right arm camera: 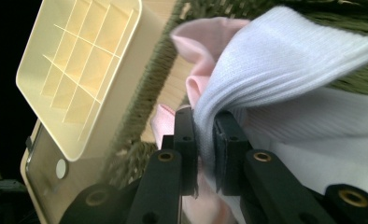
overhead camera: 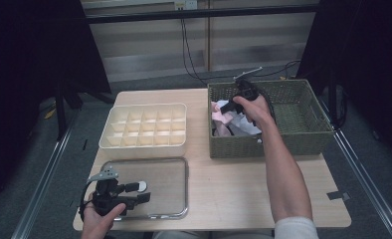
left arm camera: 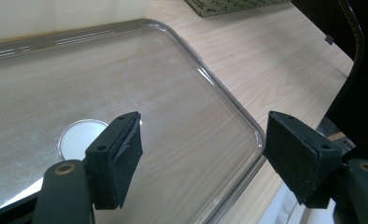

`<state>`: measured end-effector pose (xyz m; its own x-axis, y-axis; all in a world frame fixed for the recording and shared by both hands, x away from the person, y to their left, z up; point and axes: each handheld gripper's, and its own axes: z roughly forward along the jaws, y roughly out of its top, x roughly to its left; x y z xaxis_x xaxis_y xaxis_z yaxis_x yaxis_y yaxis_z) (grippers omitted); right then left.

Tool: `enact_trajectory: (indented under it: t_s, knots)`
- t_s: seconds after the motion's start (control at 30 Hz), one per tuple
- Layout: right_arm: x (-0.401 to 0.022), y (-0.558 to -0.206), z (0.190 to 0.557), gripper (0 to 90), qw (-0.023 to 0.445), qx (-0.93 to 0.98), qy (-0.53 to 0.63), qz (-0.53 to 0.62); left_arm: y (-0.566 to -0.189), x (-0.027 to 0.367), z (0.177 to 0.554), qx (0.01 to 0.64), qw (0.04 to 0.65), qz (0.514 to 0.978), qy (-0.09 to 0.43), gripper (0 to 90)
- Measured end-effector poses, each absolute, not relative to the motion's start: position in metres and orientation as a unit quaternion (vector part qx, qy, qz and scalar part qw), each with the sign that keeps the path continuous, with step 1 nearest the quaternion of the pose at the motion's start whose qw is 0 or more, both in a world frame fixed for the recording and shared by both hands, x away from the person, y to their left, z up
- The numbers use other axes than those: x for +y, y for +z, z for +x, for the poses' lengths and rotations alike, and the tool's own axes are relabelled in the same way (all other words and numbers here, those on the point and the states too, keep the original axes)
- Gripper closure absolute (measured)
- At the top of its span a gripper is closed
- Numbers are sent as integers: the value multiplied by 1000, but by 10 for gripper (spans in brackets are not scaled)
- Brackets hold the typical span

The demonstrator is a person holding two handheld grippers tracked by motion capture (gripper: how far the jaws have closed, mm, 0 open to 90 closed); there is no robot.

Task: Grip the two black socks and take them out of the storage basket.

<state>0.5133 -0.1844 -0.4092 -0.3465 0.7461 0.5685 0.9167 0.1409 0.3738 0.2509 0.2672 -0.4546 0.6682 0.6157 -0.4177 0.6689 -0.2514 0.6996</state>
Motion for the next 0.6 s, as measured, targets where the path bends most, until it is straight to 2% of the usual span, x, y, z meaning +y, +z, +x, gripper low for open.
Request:
enact_trajectory:
  t_s: [0.1,0.2,0.4,0.6]
  knots:
    - [-177,-421,516,811,134,-739,-337,-568,-455,270,251,408,457,790,-28,275]
    - [-173,-432,518,783,120,-755,-297,-572,-455,271,250,407,459,789,-27,276]
    - [-184,-434,514,411,112,-758,-294,-572,-456,271,249,411,457,788,-30,276]
    - [-223,-416,503,300,94,-728,-340,-588,-456,269,249,408,453,792,-28,275]
